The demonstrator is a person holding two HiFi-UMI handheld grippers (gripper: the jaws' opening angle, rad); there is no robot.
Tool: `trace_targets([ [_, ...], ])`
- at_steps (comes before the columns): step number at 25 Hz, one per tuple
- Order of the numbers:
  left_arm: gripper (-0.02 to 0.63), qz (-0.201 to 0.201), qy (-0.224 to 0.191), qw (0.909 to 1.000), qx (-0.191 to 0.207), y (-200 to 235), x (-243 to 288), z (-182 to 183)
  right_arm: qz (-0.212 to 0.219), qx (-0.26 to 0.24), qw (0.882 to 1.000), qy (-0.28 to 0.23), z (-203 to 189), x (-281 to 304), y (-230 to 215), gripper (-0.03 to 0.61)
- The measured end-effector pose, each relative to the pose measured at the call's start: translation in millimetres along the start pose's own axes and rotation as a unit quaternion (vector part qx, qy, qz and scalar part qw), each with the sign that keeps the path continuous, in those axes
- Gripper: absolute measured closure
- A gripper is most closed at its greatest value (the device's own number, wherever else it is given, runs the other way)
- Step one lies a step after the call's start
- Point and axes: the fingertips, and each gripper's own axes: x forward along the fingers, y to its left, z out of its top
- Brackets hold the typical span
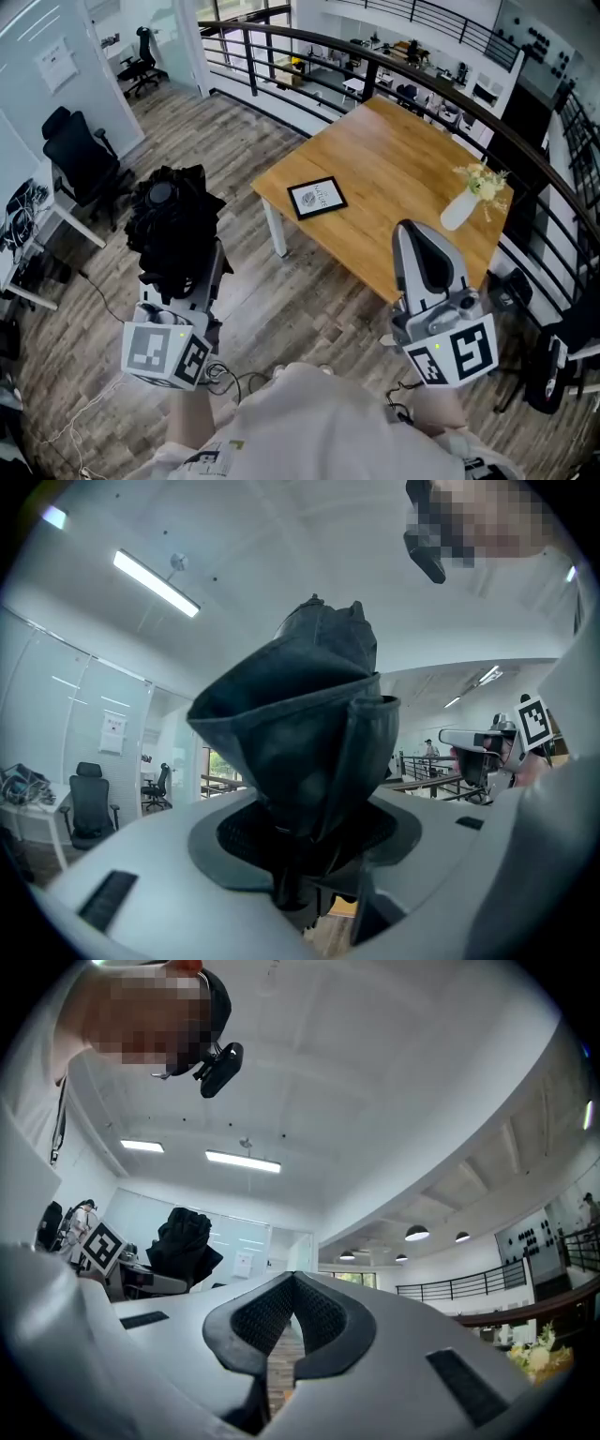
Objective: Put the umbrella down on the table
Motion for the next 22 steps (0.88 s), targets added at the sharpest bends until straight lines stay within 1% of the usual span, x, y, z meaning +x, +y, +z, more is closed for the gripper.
trace_targets([
  [3,0.374,0.004,0.003,1.0,-0.005,-7.7,1.9,0.1,0.018,0.002,1.0,-0.003,-1.7,-6.1,-1.3,0.552],
  [6,0.374,0.008,0.005,0.9999,-0.009,-25.7,6.1,-4.5,0.029,0.005,1.0,0.001,-12.1,-17.9,-14.4,0.552],
  [10,0.374,0.02,0.011,0.9997,0.008,-51.5,10.4,-10.1,0.033,0.02,0.999,0.01,-24.3,-33.6,-37.5,0.554],
  [16,0.374,0.022,0.014,0.9997,0.005,-60.3,13.3,-11.3,0.046,0.029,0.998,0.039,-39.6,-34.5,-36.2,0.552],
  [19,0.373,0.022,0.016,0.9996,0.012,-68.1,25.4,-13.6,0.053,0.041,0.997,0.046,-50.2,-32.5,-47.5,0.552],
  [22,0.374,0.022,0.018,0.9996,0.009,-70.8,35.8,-20.8,0.062,0.047,0.996,0.046,-59.4,-28.3,-52.2,0.552],
])
